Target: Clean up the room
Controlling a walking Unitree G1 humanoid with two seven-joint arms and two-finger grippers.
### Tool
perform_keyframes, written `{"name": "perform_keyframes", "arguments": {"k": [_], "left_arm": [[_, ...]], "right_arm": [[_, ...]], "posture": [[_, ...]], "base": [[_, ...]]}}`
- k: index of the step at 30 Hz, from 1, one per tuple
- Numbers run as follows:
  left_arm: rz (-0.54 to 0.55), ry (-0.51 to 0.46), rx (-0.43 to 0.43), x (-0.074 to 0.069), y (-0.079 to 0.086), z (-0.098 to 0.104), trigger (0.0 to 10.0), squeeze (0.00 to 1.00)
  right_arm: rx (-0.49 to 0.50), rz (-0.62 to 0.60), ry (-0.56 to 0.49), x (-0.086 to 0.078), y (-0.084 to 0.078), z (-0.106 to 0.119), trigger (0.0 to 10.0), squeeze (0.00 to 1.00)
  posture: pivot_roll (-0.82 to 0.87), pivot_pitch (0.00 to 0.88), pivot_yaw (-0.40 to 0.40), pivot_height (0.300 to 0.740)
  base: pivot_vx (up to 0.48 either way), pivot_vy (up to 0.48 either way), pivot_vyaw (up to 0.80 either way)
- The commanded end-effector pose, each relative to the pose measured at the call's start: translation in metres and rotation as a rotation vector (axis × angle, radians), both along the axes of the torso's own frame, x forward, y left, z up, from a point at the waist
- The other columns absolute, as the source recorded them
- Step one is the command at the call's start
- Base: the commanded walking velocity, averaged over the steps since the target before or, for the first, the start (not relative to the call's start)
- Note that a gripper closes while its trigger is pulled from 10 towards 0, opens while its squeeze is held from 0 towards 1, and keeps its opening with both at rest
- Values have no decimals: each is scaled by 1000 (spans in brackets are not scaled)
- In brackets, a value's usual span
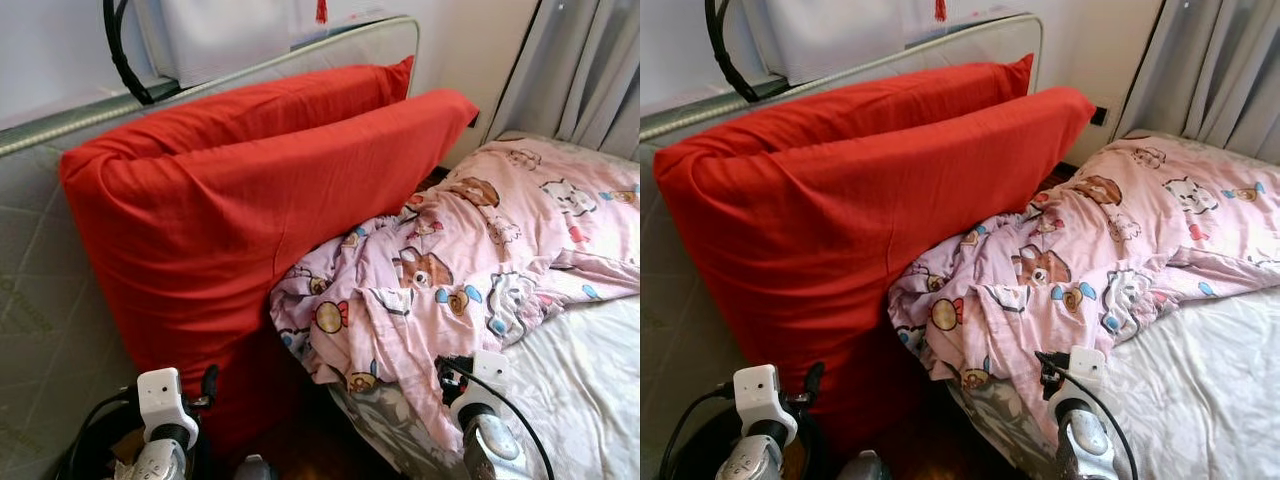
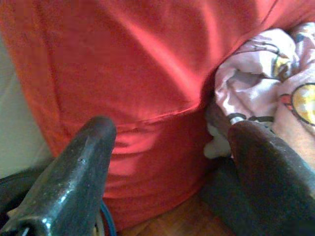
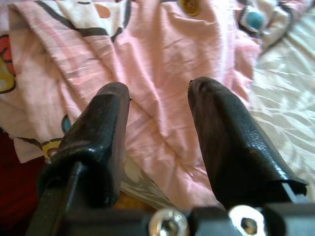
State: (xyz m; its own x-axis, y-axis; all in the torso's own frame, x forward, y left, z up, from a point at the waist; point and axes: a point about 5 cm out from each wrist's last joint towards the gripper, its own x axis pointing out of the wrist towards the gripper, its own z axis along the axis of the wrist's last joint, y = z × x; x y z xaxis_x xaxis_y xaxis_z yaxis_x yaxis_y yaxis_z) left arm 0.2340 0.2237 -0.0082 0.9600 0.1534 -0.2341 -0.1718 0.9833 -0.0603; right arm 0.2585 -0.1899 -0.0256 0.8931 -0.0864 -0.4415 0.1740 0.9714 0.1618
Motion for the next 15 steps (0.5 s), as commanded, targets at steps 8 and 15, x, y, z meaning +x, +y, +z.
{"name": "perform_keyframes", "arguments": {"k": [8,15], "left_arm": [[-12,3,2,-4,1,-1,10000,0],[-12,3,2,-4,1,-1,10000,0]], "right_arm": [[6,-3,4,-3,1,-2,10000,0],[6,-3,4,-3,1,-2,10000,0]], "posture": [[-3,0,-29,630],[-3,0,-29,630]], "base": [[0,0,0],[0,0,0]]}}
